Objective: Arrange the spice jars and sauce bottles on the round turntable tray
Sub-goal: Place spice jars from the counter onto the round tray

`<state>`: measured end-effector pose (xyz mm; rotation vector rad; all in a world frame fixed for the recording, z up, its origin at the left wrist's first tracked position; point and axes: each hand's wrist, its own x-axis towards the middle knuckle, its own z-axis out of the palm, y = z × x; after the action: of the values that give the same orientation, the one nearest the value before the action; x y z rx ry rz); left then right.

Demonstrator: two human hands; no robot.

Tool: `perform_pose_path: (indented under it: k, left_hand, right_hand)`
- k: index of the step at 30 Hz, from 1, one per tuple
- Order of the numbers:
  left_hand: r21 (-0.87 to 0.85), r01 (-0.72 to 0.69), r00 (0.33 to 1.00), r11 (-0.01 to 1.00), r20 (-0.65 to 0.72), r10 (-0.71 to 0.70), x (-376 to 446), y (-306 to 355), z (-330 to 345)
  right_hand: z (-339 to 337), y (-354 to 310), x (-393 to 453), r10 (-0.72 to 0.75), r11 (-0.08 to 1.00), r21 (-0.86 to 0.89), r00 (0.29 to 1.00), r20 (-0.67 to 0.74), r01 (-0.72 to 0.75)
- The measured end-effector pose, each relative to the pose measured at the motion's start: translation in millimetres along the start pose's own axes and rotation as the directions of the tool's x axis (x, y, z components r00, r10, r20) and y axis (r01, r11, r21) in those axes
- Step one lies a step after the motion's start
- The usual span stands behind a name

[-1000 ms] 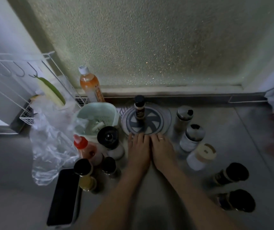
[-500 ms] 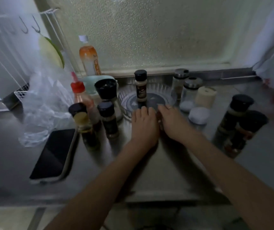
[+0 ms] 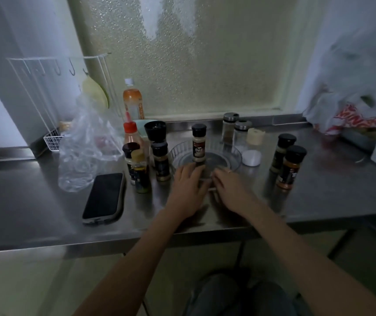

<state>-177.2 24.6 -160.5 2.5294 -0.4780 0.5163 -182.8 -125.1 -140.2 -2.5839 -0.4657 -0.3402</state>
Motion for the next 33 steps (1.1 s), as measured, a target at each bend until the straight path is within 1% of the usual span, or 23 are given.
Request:
perform_pose_path:
  k: [4,7,9,10,12,13,15,17,18,19,21,23,25,28,30,31,33]
  left_hand:
    - [-0.128,0.045,0.996,0.991,-0.072,-0.055,7.0,-5.7,-10.6]
    - [-0.134,0.064,0.990,0.989,-0.114,-0.079,15.8,-13.7,-12.8]
    - [-0.126,0.050,0.979,0.991,-0.190,-0.073,13.9,-18.2,-13.9]
    - [-0.122,0.034,0.966,0.992,-0.252,-0.064,10.8,-19.4,-15.0]
    - [-0.102,-0.002,0.915,0.995,-0.402,-0.040,4.9,-18.0,-19.0]
    - [-0.093,-0.002,0.883,0.996,-0.467,-0.042,2.9,-17.3,-20.9]
    - [-0.121,0.041,0.825,0.992,-0.556,-0.102,2.3,-16.7,-24.7]
    - [-0.186,0.084,0.767,0.979,-0.615,-0.183,2.0,-16.6,-28.1]
    - [-0.215,0.086,0.740,0.973,-0.640,-0.207,0.9,-16.0,-29.9]
    - [-0.240,0.081,0.722,0.967,-0.655,-0.223,-0.7,-14.9,-32.3]
    - [-0.261,0.076,0.721,0.962,-0.652,-0.234,-3.9,-13.0,-35.2]
    - [-0.277,0.086,0.760,0.957,-0.603,-0.243,-5.1,-13.2,-35.3]
    - [-0.326,0.125,0.783,0.937,-0.547,-0.295,-5.1,-14.4,-34.6]
    - [-0.386,0.197,0.781,0.901,-0.494,-0.382,-4.9,-15.1,-35.4]
    - [-0.404,0.225,0.794,0.887,-0.451,-0.407,-4.5,-14.2,-36.3]
    - [-0.409,0.231,0.803,0.883,-0.432,-0.410,-4.0,-13.7,-36.1]
    - [-0.407,0.225,0.827,0.885,-0.401,-0.395,-2.1,-12.8,-34.1]
  right_hand:
    - [5.5,-1.0,-8.8,-0.027,0.999,-0.033,0.998,-0.056,0.026]
    - [5.4,-1.0,-10.3,-0.022,0.999,-0.035,0.996,-0.089,0.019]
    - [4.9,-0.1,-11.6,-0.017,0.999,-0.036,0.995,-0.096,0.014]
    - [4.7,-0.6,-12.5,-0.016,0.999,-0.041,0.994,-0.104,0.012]
    - [4.8,-1.4,-11.4,0.012,0.998,-0.061,0.990,-0.142,-0.020]
    - [2.4,-4.0,-8.6,0.029,0.997,-0.067,0.982,-0.185,-0.042]
    - [-3.7,-11.4,4.9,0.056,0.996,-0.045,0.956,-0.286,-0.072]
    - [-10.3,-25.0,24.3,0.083,0.996,0.065,0.931,-0.355,-0.064]
    - [-11.3,-34.0,34.3,0.093,0.990,0.133,0.930,-0.354,-0.048]
    - [-9.8,-44.0,44.2,0.095,0.980,0.194,0.946,-0.309,-0.035]
    - [1.4,-62.3,61.7,0.055,0.962,0.273,0.983,-0.176,-0.005]
    - [15.4,-75.5,76.9,0.002,0.954,0.300,0.998,-0.068,0.018]
    - [23.2,-82.9,91.1,-0.026,0.942,0.336,1.000,0.003,0.023]
    - [28.1,-86.5,105.4,-0.010,0.943,0.332,0.996,0.087,-0.019]
    - [29.8,-87.1,105.1,-0.012,0.937,0.349,0.998,0.064,-0.011]
    - [27.8,-88.0,102.8,-0.006,0.912,0.410,1.000,0.016,-0.002]
    - [15.0,-88.4,97.9,0.060,0.828,0.560,0.985,-0.164,0.042]
